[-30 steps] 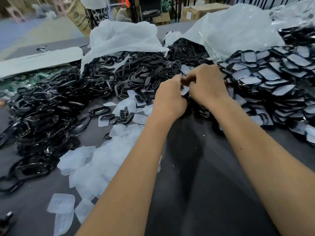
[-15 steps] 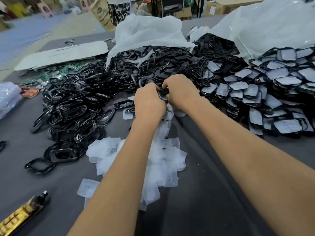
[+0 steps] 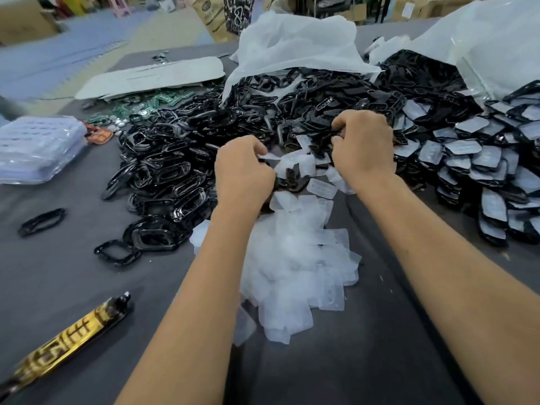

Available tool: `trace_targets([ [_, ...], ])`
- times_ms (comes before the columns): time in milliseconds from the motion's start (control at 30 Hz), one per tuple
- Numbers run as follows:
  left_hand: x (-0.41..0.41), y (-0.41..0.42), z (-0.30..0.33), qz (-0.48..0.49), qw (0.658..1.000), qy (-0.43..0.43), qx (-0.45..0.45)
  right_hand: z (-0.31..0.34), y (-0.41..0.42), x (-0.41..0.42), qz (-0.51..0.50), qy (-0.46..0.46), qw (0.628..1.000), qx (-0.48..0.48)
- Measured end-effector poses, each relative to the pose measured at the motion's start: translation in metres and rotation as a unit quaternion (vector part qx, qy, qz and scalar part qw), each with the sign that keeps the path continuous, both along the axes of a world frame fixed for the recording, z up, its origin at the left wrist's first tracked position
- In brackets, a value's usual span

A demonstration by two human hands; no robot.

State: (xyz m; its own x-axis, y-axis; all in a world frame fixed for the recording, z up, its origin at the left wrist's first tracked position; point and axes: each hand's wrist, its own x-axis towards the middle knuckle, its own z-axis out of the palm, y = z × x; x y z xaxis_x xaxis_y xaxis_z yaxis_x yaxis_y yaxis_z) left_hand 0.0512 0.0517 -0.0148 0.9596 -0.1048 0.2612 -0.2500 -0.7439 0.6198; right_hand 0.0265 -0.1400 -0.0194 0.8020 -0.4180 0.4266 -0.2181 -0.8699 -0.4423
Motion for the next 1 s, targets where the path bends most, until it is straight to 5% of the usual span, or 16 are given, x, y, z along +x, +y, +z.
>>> trace_targets([
  [133, 0.000, 0.049, -0.009, 0.081, 0.984, 0.002, 0.161, 0.001, 0.022, -0.002, 0.025, -0.038, 0.998, 0.032],
  [267, 0.001, 0.069, -0.016, 0.097, 0.982, 0.027, 0.161, -0.001, 0.067, -0.007, 0.156, -0.075, 0.967, 0.190],
  [533, 0.004, 0.059, -0.025, 0.108, 0.974, -0.100, 0.171, -0.016, 0.074, -0.015, 0.263, -0.020, 0.749, 0.607],
  [633, 0.005, 0.052, -0.019, 0.113, 0.981, -0.149, 0.047, -0.020, 0.069, -0.017, 0.274, -0.018, 0.730, 0.626],
  [800, -0.001, 0.033, -0.021, 0.043, 0.953, 0.009, -0.300, -0.021, 0.063, -0.018, 0.286, -0.032, 0.729, 0.621],
  [1000, 0.002, 0.029, -0.024, 0.047, 0.916, 0.061, -0.394, -0.021, 0.060, -0.017, 0.290, -0.031, 0.728, 0.621],
])
